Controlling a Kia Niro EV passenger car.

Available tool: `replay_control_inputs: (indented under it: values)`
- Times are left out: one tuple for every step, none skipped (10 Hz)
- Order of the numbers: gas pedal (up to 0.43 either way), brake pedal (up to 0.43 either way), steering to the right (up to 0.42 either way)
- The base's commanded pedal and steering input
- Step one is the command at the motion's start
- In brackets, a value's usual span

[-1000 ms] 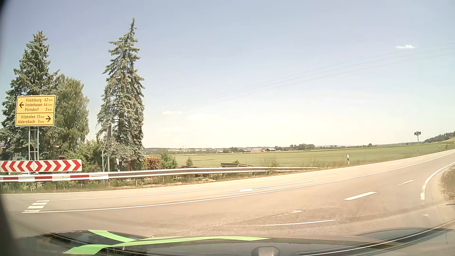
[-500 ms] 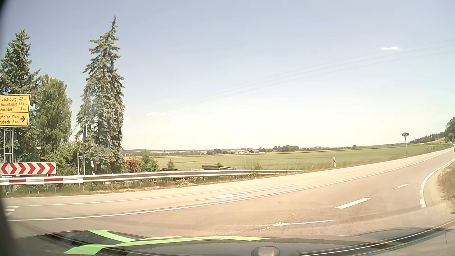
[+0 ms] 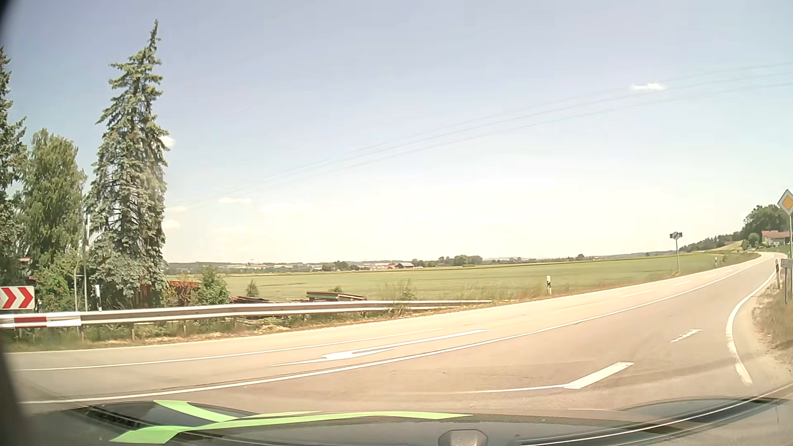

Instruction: Follow the waypoints while adhering to traffic rules and regulations

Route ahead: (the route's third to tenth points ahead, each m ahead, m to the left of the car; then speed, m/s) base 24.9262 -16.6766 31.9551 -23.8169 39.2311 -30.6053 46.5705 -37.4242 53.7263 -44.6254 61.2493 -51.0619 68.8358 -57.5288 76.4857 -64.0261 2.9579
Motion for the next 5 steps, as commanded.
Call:
replay_control_inputs:
  values:
    - [0.398,0.000,0.276]
    - [0.398,0.000,0.275]
    - [0.398,0.000,0.275]
    - [0.398,0.000,0.275]
    - [0.398,0.000,0.275]
